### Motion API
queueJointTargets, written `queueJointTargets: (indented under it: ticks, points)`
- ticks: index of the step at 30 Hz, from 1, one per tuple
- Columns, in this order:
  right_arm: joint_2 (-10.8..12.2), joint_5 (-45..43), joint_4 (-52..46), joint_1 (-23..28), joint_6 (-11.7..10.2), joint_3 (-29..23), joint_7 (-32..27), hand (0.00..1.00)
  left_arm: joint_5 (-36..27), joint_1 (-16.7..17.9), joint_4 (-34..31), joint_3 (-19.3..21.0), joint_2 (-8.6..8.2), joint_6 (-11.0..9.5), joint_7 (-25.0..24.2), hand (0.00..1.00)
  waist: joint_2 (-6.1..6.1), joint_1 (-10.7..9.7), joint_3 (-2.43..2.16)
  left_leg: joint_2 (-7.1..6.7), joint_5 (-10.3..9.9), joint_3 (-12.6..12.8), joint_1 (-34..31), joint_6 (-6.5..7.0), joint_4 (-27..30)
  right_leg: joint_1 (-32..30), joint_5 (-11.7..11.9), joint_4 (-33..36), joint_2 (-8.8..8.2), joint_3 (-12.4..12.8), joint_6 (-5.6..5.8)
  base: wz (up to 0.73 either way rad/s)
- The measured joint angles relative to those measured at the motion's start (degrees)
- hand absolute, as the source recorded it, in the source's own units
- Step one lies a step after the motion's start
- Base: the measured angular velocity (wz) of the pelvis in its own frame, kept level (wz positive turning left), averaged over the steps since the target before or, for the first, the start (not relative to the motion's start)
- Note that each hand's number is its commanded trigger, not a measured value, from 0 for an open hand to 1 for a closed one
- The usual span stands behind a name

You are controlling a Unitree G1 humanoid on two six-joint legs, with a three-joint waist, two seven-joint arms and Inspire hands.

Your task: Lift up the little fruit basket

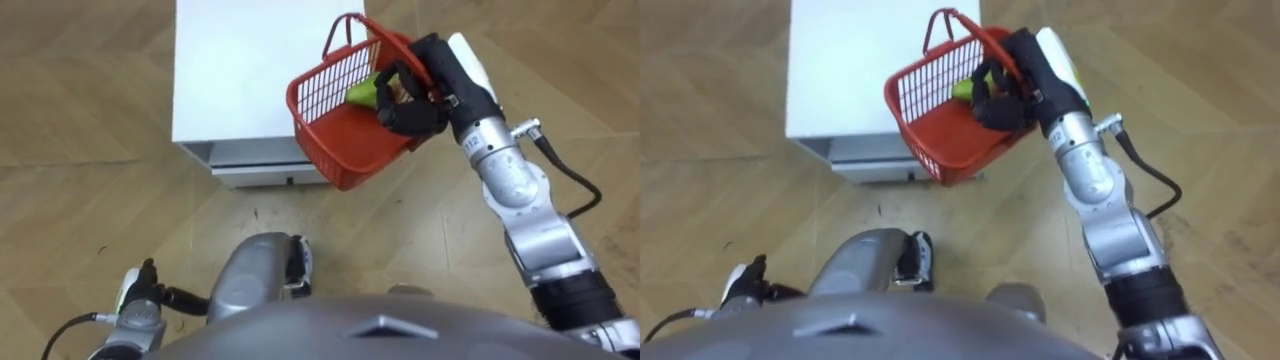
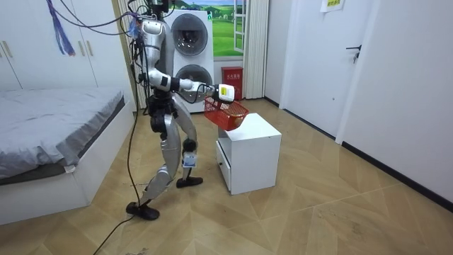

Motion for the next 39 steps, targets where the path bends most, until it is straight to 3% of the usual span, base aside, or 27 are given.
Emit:
queueJointTargets:
  ticks: [2, 4, 6, 8, 11, 13, 18, 25, 32, 39]
  points:
    - [0.03, -0.04, 0.01, -0.02, 0.01, -0.17, 0.01, 1.0, 0.01, -0.52, -0.05, -0.04, -0.03, 0.39, 0.05, 0.0, 0.22, 0.15, -0.08, -0.55, -0.53, -0.72, 2.69, 0.76, -1.98, -1.64, 4.94, 3.0, 0.27, 1.36, -0.27, 0.12]
    - [0.12, -0.23, -0.63, -0.18, 0.3, -0.11, 0.13, 1.0, 0.04, -1.09, -0.04, -0.07, -0.02, 0.41, 0.06, 0.0, 1.15, 0.59, -0.14, 0.06, -0.49, -2.24, 4.46, 0.9, -4.12, -4.73, 0.93, 3.47, 2.77, 1.39, 0.29, 0.12]
    - [0.28, -0.27, -2.3, -0.33, 1.26, -0.05, 0.64, 1.0, -0.02, -1.83, -0.34, -0.46, -0.01, 0.26, 0.16, 0.0, 2.08, 0.26, -0.02, 0.85, -0.43, -3.72, 7.11, 0.91, -6.48, -8.39, -3.19, -1.79, 6.19, 0.65, 0.86, 0.25]
    - [0.23, -1.5, -2.47, -0.77, 1.31, -0.05, 0.55, 1.0, 0.0, -1.96, -0.52, -1.73, -0.07, -0.55, 0.25, 0.0, 2.11, 0.15, -0.04, 0.85, -0.41, -4.73, 9.0, 0.88, -8.07, -8.85, -4.08, -10.89, 7.16, -0.62, 0.67, 0.27]
    - [0.17, -2.19, -2.74, -0.68, 1.44, 0.27, 0.52, 1.0, 0.4, -1.69, -0.3, -2.44, -0.56, -0.77, 0.25, 0.0, 1.5, 1.05, -0.51, 0.47, -0.77, -5.53, 11.19, 0.22, -9.37, -7.99, -1.32, -26.85, 8.99, -0.74, -0.09, 0.15]
    - [0.15, -2.17, -2.9, -0.41, 1.79, 0.25, 0.52, 1.0, 0.88, -0.97, -0.36, -2.29, -0.56, -0.86, 0.26, 0.0, 1.84, 1.32, -0.67, 1.32, -0.54, -6.46, 12.14, -0.36, -10.65, -5.34, -0.34, -30.36, 9.67, -2.27, -0.81, 0.14]
    - [0.5, -2.11, -2.54, -0.29, 2.07, 1.05, 0.51, 1.0, 1.21, 1.52, -0.48, -1.48, -0.45, -0.09, 0.28, 0.0, 0.8, 1.93, -0.53, 2.7, 0.09, -6.87, 14.75, -1.39, -15.11, -1.73, 0.7, -36.11, 11.74, -4.21, -1.39, 0.08]
    - [1.62, -2.12, 3.44, -0.7, 2.07, 3.06, -0.28, 1.0, 4.14, 1.18, -0.21, -1.46, -0.23, 0.74, -0.49, 0.0, -0.46, 2.97, 0.04, 3.06, 0.09, -7.64, 13.74, -1.43, -15.32, -0.13, 1.65, -39.88, 12.29, -6.37, -1.22, 0.12]
    - [4.1, -2.24, 14.1, -4.82, 2.02, 4.07, -2.5, 1.0, 6.94, 0.54, -0.09, -2.63, -0.13, 1.57, -1.25, 0.0, -0.53, 3.43, 0.11, 3.03, 0.09, -9.05, 11.1, -1.42, -15.32, -0.75, 2.99, -42.45, 12.52, -8.36, -0.89, 0.14]
    - [4.17, -1.89, 20.91, -10.37, 1.73, 5.72, -4.18, 1.0, 8.38, 0.02, 0.24, -2.68, -0.13, 1.81, -1.55, 0.0, -0.74, 5.15, 0.19, 3.06, 0.14, -9.84, 8.52, -1.47, -14.66, -2.92, 3.24, -42.67, 12.6, -8.98, -1.03, 0.04]
